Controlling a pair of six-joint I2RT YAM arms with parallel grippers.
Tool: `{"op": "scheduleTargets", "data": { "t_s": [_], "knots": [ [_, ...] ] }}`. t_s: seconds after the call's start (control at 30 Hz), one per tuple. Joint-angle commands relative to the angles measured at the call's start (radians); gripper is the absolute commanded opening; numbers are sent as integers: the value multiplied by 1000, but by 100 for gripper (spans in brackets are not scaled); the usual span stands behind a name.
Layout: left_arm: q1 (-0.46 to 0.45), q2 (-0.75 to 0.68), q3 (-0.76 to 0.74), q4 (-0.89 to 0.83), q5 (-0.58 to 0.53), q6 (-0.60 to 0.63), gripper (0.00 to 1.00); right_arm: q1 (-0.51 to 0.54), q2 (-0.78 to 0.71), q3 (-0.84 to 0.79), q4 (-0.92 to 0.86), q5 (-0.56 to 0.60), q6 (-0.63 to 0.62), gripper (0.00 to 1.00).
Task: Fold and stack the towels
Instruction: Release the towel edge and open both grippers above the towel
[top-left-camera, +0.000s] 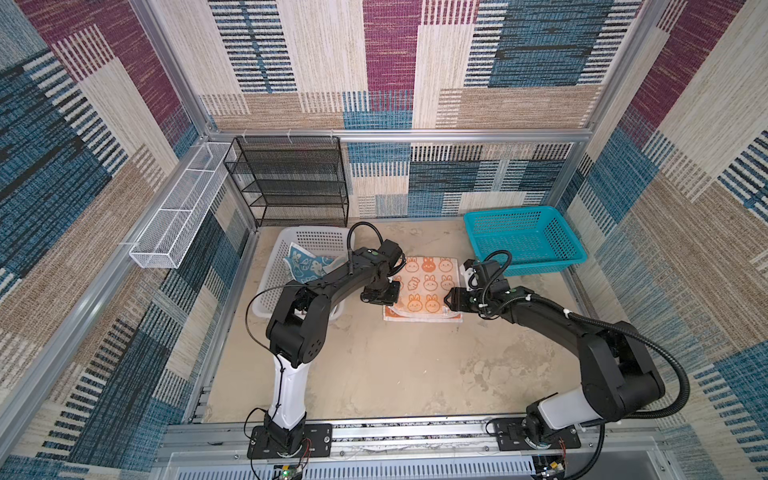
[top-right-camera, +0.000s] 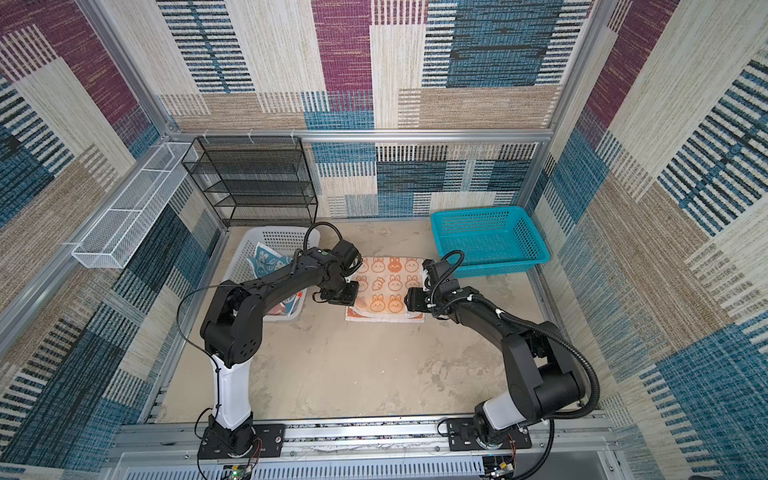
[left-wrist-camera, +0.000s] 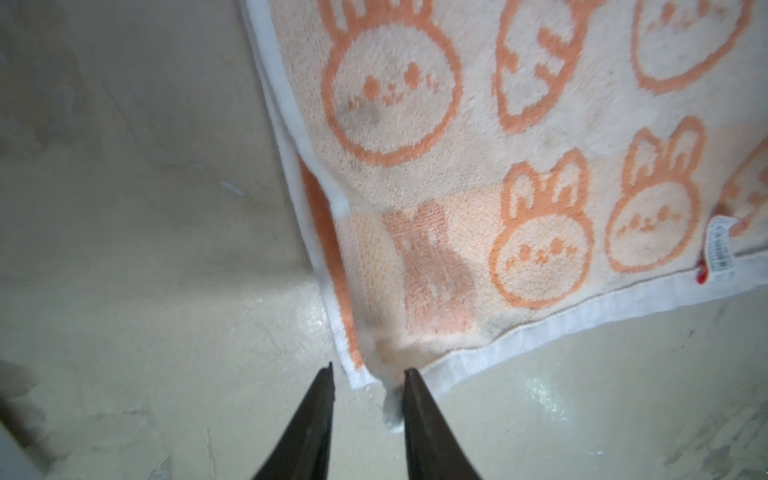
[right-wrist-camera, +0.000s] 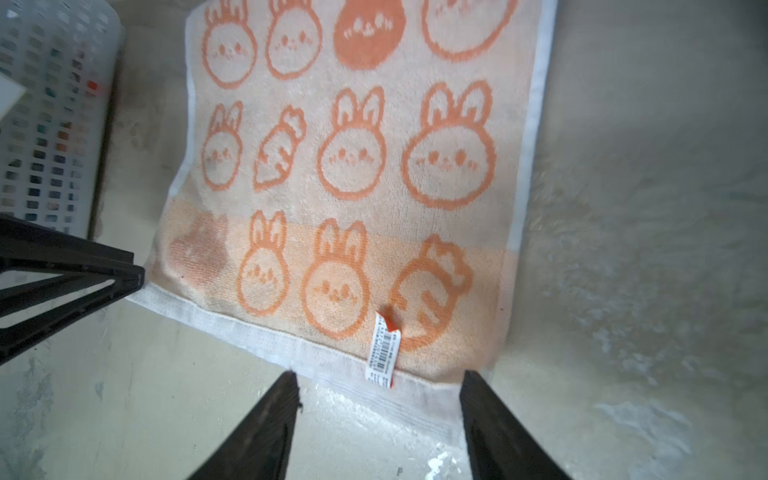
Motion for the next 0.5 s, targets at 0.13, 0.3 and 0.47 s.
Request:
{"op": "scheduleTargets", "data": {
  "t_s": [0.13,0.3,0.47],
  "knots": [
    [-1,-85,32,-56,-84,-31,97,-12,-66,64,-76,46,-26,93],
    [5,-100,92,-94,-87,-37,100,-26,-43,75,-28,-37,3,99],
    [29,-114,88,-108,-70,-53,100,-27,-9,21,86,-150,68,99]
  ]
}}
